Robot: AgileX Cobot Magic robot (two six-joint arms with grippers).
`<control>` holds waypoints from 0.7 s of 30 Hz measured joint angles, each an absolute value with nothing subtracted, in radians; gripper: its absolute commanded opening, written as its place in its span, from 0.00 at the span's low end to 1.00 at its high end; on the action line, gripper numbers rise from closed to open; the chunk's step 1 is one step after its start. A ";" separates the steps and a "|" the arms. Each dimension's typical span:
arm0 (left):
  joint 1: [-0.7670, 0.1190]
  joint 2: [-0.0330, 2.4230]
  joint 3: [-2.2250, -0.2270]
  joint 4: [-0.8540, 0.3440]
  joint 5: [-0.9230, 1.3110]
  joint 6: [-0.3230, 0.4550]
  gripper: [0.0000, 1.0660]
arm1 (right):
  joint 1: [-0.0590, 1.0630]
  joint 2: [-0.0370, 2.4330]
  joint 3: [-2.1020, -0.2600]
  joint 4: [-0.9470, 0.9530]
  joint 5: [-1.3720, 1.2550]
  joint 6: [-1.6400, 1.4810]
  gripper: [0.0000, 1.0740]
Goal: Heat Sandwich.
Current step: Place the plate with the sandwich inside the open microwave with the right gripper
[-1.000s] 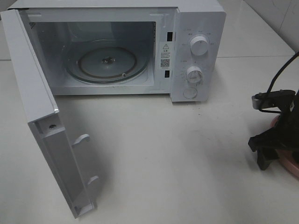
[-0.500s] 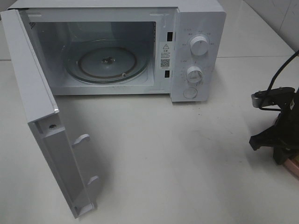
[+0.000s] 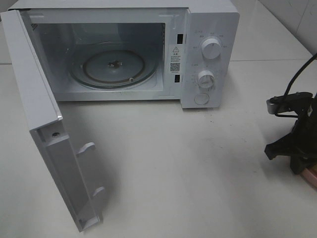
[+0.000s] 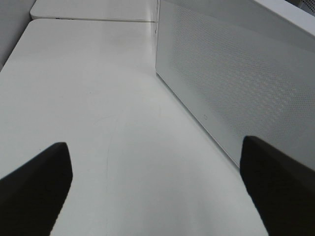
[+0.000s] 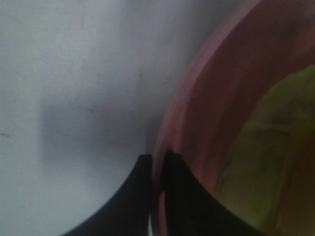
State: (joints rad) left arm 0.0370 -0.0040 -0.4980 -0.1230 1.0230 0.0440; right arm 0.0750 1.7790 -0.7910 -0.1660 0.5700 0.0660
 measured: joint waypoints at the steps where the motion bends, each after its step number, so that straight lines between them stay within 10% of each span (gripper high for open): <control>1: 0.037 -0.004 -0.498 -0.123 1.023 0.044 0.82 | 0.075 1.779 -0.791 -0.176 0.571 0.080 0.00; 21: 0.037 -0.004 -0.498 -0.123 1.023 0.044 0.82 | 0.203 1.779 -0.791 -0.386 0.668 0.307 0.00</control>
